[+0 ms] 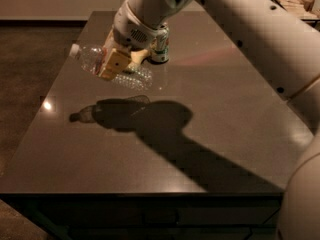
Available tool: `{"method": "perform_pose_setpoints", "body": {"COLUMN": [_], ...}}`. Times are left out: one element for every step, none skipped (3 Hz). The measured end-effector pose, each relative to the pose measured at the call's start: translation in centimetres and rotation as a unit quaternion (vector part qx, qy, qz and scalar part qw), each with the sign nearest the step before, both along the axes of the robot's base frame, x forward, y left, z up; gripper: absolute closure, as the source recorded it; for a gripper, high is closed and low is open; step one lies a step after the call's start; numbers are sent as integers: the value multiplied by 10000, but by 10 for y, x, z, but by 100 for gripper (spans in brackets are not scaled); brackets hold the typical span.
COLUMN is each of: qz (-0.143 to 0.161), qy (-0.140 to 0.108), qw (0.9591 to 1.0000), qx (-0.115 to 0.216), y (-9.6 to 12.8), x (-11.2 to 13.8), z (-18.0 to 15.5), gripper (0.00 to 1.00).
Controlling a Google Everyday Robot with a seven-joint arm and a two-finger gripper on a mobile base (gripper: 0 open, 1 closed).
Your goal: Place water bottle upright
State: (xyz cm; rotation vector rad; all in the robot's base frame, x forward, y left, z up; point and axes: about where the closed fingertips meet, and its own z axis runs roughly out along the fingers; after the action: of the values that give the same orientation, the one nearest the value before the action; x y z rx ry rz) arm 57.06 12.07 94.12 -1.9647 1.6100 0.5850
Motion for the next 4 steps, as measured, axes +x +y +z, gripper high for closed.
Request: {"method": "perform_pose_setpoints", "body": {"qz": [-291, -478, -683, -913], "qy": [301, 509, 645, 733], "qw": [9947, 9834, 9690, 9531], "qx": [941, 1673, 2284, 2792], "y": [-14, -23, -32, -44], "x": [3, 7, 11, 16], "z": [10, 19, 25, 24], "gripper": [100, 100, 100, 100]}}
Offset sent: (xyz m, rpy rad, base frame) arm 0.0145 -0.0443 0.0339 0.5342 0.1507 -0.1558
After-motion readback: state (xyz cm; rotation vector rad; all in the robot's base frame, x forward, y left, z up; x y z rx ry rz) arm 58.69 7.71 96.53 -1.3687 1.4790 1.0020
